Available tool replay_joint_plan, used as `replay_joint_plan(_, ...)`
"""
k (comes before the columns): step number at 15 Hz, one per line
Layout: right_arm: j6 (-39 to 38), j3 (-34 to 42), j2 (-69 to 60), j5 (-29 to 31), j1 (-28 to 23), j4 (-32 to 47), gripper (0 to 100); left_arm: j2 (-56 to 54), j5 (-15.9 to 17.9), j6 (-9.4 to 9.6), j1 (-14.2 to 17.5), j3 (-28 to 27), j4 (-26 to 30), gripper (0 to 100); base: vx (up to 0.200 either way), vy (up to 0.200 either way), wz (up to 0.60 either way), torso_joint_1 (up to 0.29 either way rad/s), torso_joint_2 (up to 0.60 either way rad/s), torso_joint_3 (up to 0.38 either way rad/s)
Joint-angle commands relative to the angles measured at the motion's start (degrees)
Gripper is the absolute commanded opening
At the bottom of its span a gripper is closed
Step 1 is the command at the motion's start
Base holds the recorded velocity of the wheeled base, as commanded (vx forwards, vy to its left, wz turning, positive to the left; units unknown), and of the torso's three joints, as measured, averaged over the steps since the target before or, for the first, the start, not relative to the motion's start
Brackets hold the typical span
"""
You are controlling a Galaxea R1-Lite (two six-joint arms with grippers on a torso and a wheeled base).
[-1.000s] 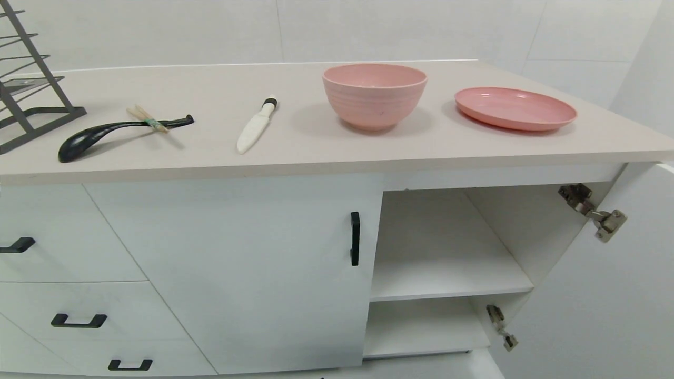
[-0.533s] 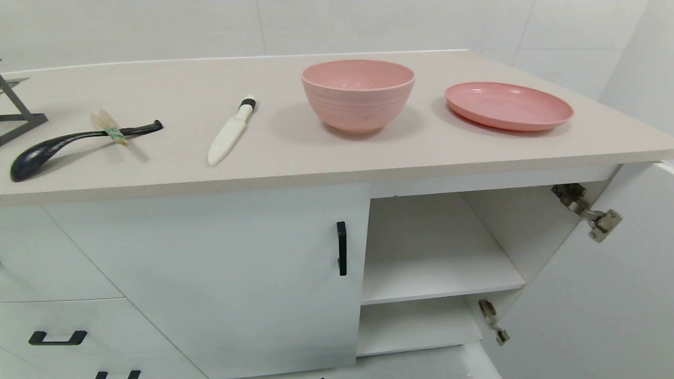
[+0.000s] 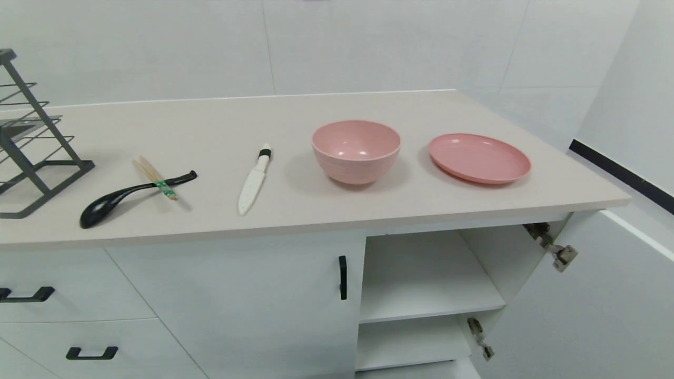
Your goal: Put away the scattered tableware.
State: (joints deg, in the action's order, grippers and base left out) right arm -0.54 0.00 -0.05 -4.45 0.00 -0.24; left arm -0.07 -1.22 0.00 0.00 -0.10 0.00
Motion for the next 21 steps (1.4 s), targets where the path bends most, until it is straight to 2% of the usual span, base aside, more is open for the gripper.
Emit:
replay_joint_plan(1, 0.0, 0.0, 0.0, 0.0, 0.0, 0.0, 100, 0.1, 0.0, 0.00, 0.0, 0.0, 0.0, 100, 0.000, 0.000, 0.00, 0.222, -0.48, -0.212)
replay_joint_plan(4, 0.0, 0.0, 0.0, 0.0, 0.0, 0.0, 100, 0.1, 0.0, 0.00, 0.0, 0.0, 0.0, 100, 0.000, 0.000, 0.00, 0.067, -0.49, -0.222)
replay_joint_plan(8, 0.0, 0.0, 0.0, 0.0, 0.0, 0.0, 100, 0.1, 0.0, 0.00, 0.0, 0.0, 0.0, 100, 0.000, 0.000, 0.00, 0.380, -0.49, -0.235)
replay_joint_plan(13, 0.0, 0.0, 0.0, 0.0, 0.0, 0.0, 100, 0.1, 0.0, 0.00, 0.1, 0.0, 0.0, 100, 0.000, -0.040, 0.00, 0.265, -0.48, -0.227)
replay_joint_plan(15, 0.0, 0.0, 0.0, 0.0, 0.0, 0.0, 100, 0.1, -0.1, 0.00, 0.0, 0.0, 0.0, 100, 0.000, -0.200, 0.00, 0.076, -0.14, -0.075)
replay_joint_plan(19, -0.1, 0.0, 0.0, 0.0, 0.0, 0.0, 100, 0.1, -0.1, 0.00, 0.0, 0.0, 0.0, 100, 0.000, 0.000, -0.45, 0.022, -0.02, -0.010)
replay_joint_plan(21, 0.1, 0.0, 0.0, 0.0, 0.0, 0.1, 100, 0.1, -0.1, 0.00, 0.0, 0.0, 0.0, 100, 0.000, 0.000, 0.00, 0.000, 0.00, 0.000)
